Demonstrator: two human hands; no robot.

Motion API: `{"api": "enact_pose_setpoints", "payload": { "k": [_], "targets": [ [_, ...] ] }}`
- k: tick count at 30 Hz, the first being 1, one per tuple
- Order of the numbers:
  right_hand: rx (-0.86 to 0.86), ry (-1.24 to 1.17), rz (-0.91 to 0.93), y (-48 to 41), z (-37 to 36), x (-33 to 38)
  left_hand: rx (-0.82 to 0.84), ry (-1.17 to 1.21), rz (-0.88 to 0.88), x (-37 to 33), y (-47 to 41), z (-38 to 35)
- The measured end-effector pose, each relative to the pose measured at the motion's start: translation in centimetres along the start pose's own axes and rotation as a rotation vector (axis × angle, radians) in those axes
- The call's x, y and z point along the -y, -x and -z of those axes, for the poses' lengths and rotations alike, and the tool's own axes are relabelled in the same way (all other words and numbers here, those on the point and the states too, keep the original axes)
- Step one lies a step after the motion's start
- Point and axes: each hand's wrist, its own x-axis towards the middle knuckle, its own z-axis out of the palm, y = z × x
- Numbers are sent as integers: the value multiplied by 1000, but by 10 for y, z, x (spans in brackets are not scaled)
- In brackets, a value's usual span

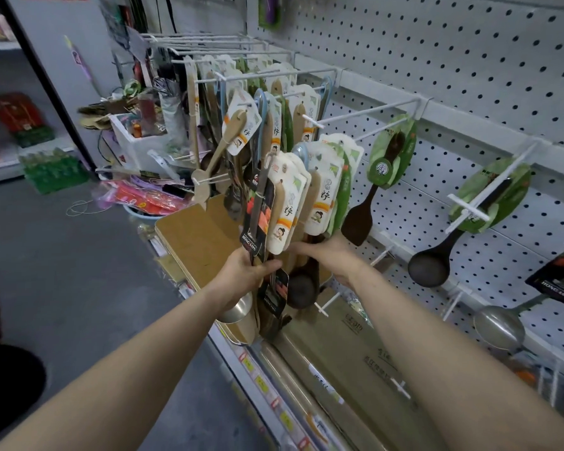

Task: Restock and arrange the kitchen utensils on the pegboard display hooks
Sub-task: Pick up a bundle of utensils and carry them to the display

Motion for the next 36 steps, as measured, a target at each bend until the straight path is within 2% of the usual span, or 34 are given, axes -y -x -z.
{"api": "enact_pose_setpoints", "payload": {
  "k": [9,18,23,30,36],
  "targets": [
    [-15,181,8,11,-69,13,-114,163,84,21,28,71],
    [86,417,166,-26,-223,87,-269,251,50,5,64,224],
    [119,468,230,-65,-317,133,-443,210,10,0,78,332],
    [209,482,243,-139,-427,191,-659,286,56,-8,74,465],
    [247,391,220,-201,-479,219,-684,332,64,-18,48,529]
  ]
}}
